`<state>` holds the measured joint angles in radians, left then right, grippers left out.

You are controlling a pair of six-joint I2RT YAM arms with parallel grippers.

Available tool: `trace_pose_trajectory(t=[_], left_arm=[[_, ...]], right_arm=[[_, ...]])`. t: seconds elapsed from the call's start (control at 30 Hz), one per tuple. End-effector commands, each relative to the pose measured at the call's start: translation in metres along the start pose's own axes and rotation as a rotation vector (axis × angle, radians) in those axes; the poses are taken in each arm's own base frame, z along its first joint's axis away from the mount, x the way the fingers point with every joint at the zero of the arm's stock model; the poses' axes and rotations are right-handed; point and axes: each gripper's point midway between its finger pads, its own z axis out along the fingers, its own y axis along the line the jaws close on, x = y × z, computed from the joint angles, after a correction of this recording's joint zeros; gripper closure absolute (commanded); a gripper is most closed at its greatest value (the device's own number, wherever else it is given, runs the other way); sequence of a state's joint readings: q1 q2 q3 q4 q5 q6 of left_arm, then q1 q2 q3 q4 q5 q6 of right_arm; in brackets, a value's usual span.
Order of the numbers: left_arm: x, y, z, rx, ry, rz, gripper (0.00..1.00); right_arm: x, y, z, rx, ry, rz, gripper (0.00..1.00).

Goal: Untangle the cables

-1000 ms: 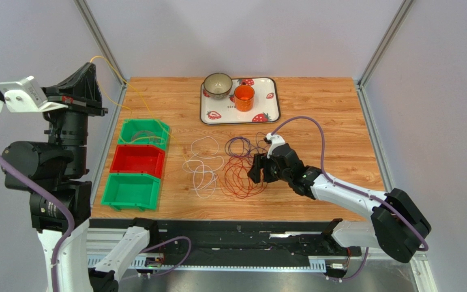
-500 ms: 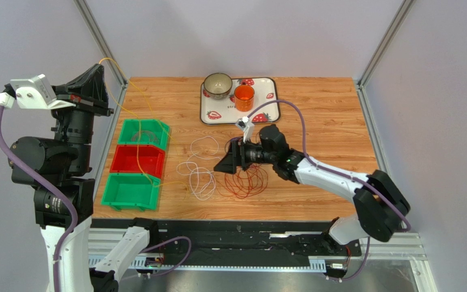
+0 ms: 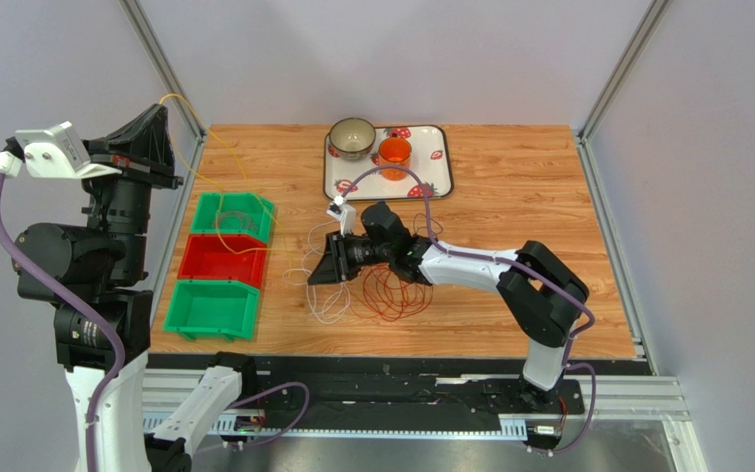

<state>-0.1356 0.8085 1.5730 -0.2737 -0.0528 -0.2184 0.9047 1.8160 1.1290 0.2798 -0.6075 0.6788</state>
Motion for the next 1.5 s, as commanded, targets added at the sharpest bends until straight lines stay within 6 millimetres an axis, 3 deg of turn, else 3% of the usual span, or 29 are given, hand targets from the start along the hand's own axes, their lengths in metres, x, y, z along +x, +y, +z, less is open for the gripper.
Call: trace_pose_trajectory(t=[0.0,0.03,0.1,0.2,0.23,0.33,0.37,0.4,0.47,0.6,0.63,0.67,0.7,0.73,0.83,1.07,1.13,1.17,1.23,1.47], left_arm=[[-0.002,-0.003,-0.001,0.017,0.001,0.008,1.0],[-0.001,-0.003,0.0,0.017,0.004,0.01,1.0],[-0.001,-0.003,0.001,0.019,0.003,0.01,1.0],[0.001,-0.003,0.005,0.018,0.006,0.012,1.0],[0.003,-0.002,0.007,0.017,0.01,0.015,1.0],[0.005,-0.001,0.011,0.012,0.014,0.024,1.0],[0.006,-0.001,0.013,0.011,0.015,0.03,1.0],[0.008,0.001,0.016,0.006,0.018,0.034,1.0],[0.009,0.001,0.019,0.004,0.019,0.041,1.0],[0.014,0.0,0.029,0.013,0.033,0.05,1.0],[0.015,-0.001,0.029,0.015,0.035,0.042,1.0],[0.013,-0.002,0.03,0.018,0.03,0.039,1.0],[0.012,-0.003,0.03,0.026,0.029,0.032,1.0],[0.012,-0.004,0.029,0.029,0.026,0.023,1.0],[0.01,-0.006,0.028,0.035,0.019,0.01,1.0],[0.009,-0.006,0.023,0.036,0.029,0.014,1.0],[0.01,-0.006,0.023,0.037,0.034,0.012,1.0],[0.01,-0.006,0.021,0.037,0.034,0.012,1.0],[0.012,-0.006,0.02,0.037,0.035,0.011,1.0],[0.016,-0.006,0.019,0.038,0.037,0.003,1.0]], right_arm=[[-0.013,0.031,0.006,-0.038,-0.029,-0.074,0.84],[-0.014,0.031,0.005,-0.026,-0.034,-0.076,0.99],[-0.013,0.035,-0.003,-0.012,-0.032,-0.093,1.0],[-0.025,0.06,-0.029,0.0,-0.07,-0.143,1.0],[-0.041,0.086,-0.052,-0.015,-0.132,-0.203,1.0],[-0.053,0.114,-0.092,0.01,-0.208,-0.286,1.0],[-0.057,0.135,-0.119,0.005,-0.251,-0.318,1.0],[-0.06,0.141,-0.131,0.018,-0.277,-0.345,1.0],[-0.065,0.145,-0.161,0.085,-0.346,-0.407,1.0],[-0.055,0.113,-0.179,0.219,-0.37,-0.397,1.0],[-0.053,0.104,-0.179,0.237,-0.362,-0.375,0.95],[-0.044,0.092,-0.174,0.255,-0.334,-0.335,0.87],[-0.038,0.082,-0.166,0.263,-0.305,-0.3,0.72],[-0.033,0.082,-0.157,0.227,-0.279,-0.285,0.43],[-0.014,0.064,-0.123,0.18,-0.172,-0.182,0.28],[0.001,0.034,-0.061,0.141,-0.045,-0.059,0.26],[-0.01,0.041,-0.048,0.099,-0.057,-0.064,0.27],[-0.004,0.03,-0.037,0.109,-0.031,-0.041,0.27],[-0.007,0.034,-0.023,0.083,-0.028,-0.033,0.27],[-0.01,0.016,0.018,0.107,-0.006,-0.005,0.32]])
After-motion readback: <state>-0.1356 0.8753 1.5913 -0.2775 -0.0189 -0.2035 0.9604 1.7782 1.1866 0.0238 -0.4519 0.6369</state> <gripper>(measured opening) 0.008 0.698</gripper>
